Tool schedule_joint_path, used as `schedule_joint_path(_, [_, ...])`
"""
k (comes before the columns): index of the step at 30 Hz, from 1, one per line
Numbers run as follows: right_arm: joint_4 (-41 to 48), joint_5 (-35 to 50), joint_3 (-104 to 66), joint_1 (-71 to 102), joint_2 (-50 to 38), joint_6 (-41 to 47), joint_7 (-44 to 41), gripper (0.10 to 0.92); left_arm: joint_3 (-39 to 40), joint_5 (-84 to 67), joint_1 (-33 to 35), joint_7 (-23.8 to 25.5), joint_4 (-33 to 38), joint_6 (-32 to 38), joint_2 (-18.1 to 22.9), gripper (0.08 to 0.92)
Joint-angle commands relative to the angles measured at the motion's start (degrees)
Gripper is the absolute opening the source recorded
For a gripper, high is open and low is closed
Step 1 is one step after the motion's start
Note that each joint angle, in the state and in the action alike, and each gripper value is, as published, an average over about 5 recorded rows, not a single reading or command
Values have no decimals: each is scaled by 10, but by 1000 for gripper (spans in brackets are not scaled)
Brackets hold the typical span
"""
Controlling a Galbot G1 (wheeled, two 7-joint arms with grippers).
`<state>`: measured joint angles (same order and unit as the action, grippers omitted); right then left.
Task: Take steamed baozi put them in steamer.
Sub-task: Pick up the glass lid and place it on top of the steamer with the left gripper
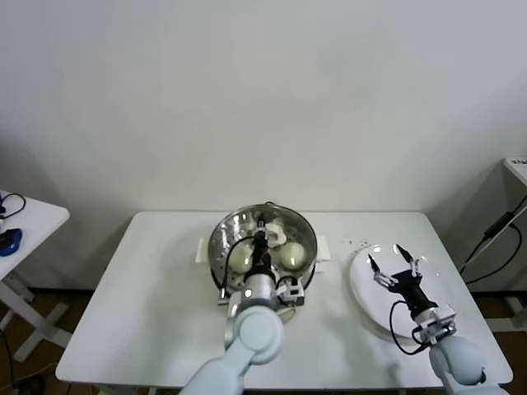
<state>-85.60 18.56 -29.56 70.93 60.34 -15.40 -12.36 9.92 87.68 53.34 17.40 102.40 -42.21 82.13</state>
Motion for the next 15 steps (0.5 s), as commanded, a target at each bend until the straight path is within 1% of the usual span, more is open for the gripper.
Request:
schedule_joint_path(1, [0, 1, -3, 0, 0, 0, -1, 823, 1, 9, -2, 5, -6, -9, 3, 159])
schedule_joint_path(15, [-2, 0, -12, 6, 3, -1, -6, 823, -3, 14, -3, 6, -18, -4, 4, 159])
